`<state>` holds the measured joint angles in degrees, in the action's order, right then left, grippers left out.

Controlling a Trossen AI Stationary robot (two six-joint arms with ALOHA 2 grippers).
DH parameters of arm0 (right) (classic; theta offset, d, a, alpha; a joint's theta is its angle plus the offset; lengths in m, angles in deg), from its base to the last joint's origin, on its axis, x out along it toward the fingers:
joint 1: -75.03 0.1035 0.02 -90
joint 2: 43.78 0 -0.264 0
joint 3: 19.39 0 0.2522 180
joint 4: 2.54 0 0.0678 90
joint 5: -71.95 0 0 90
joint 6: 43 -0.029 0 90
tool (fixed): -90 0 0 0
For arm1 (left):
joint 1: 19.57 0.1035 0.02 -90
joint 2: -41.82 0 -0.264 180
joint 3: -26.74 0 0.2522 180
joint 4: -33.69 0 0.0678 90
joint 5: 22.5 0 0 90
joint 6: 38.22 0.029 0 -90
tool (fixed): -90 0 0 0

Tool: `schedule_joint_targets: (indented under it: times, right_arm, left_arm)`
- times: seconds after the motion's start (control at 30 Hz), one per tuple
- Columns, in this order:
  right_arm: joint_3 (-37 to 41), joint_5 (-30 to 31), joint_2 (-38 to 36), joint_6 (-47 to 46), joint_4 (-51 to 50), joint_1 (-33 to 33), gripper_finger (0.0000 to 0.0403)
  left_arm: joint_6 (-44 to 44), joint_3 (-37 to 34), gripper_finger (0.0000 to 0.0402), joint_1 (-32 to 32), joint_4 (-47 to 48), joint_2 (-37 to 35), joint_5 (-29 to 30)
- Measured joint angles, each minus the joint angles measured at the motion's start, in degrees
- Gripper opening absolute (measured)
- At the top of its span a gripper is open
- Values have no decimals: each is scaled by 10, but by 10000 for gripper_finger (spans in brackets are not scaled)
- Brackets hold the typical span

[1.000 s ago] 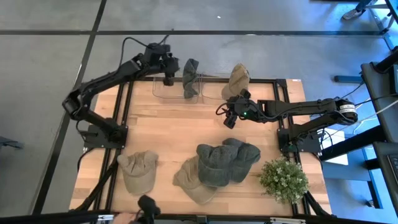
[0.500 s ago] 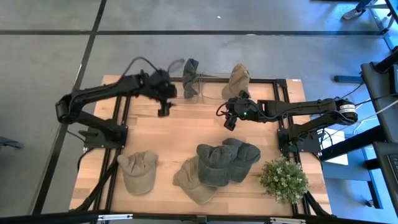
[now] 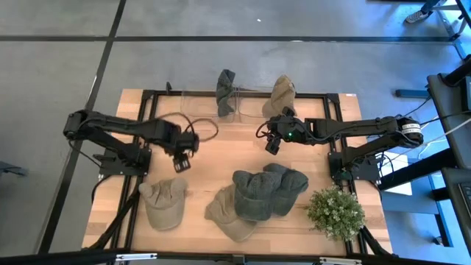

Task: Pick & Place hat
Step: Put the left brown cap into the right transparent bin

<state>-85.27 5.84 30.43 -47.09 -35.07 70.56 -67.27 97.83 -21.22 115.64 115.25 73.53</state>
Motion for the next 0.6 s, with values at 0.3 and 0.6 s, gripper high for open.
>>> schedule_joint_targets:
  times: [0.3, 0.6]
  right_arm:
    - [0, -1, 0, -1, 1, 2, 209]
    - [0, -1, 0, -15, 20, 2, 209]
  left_arm:
    - [-167, -104, 183, -111, 12, 0, -80]
    - [-248, -150, 183, -178, 3, 0, -123]
